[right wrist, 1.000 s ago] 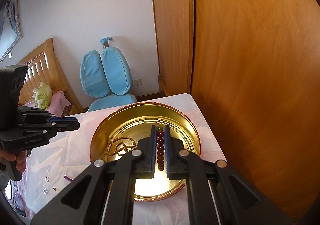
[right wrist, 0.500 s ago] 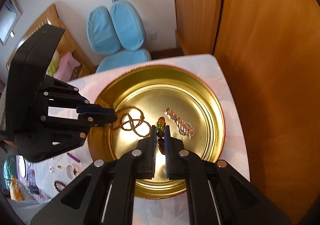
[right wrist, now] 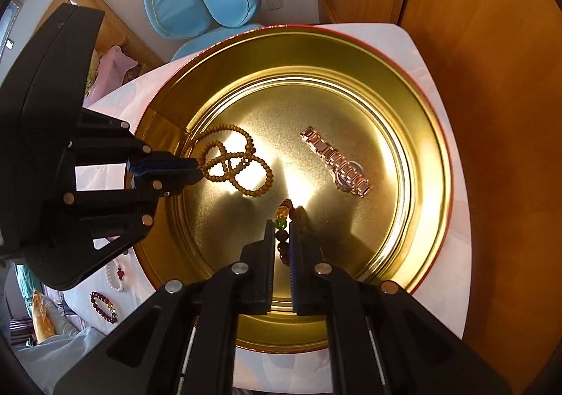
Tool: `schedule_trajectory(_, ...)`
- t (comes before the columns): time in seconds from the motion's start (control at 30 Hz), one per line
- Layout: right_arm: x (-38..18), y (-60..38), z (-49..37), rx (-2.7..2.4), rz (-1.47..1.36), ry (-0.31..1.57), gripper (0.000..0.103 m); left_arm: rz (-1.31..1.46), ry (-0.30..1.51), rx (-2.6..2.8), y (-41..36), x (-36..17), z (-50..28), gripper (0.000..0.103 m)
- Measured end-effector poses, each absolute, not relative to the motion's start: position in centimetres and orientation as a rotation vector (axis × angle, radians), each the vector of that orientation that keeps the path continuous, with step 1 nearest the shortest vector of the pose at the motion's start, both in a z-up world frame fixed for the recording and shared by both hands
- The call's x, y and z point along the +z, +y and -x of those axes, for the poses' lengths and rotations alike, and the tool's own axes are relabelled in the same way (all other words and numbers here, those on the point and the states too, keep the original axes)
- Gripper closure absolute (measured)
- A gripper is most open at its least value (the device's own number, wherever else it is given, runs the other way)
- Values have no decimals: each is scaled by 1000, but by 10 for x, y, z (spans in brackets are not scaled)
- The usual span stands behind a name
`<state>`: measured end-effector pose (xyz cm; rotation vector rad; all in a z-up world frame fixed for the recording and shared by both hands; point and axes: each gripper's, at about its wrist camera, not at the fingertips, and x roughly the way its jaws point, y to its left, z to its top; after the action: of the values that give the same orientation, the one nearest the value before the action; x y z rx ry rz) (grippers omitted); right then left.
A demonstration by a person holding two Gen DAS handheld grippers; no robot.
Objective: Organize jewelry
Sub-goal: 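Open the left gripper over the tin while the right gripper drops the bracelet inside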
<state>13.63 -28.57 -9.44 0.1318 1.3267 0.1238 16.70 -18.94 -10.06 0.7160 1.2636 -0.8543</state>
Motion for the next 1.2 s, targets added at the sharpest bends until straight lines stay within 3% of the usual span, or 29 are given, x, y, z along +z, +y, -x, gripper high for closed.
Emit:
schedule_trajectory(0.63, -93, -290, -135, 101, -156, 1297, 94, -739, 1224, -854, -190, -103, -161, 97)
schedule_trajectory(0.67, -91, -291, -135, 86, -153, 1282, 86, -760, 1192, -848, -191, -101, -159, 95)
schedule_trajectory(0.7, -88, -291, -134, 66, -149, 1260, 56, -786, 1164, -834, -192, -100, -157, 81)
schedule_trajectory(0.73, -85, -292, -133, 49, -145, 1237, 39, -806, 1146, -817, -193, -100, -155, 66)
schedule_trajectory(0.77, -82, -292, -132, 38, -141, 1215, 23, -823, 1124, -792, -194, -99, -154, 33)
schedule_trajectory(0.8, -80, -292, -132, 36, -138, 1203, 23, -830, 1089, -774, -193, -97, -153, 29)
schedule_trajectory(1.07, -83, -295, -131, 21, -141, 1208, 22, -822, 1084, -782, -189, -93, -148, 29)
schedule_trajectory(1.2, -78, -294, -124, 21, -170, 1185, 16, -777, 1108, -790, -180, -89, -150, 29)
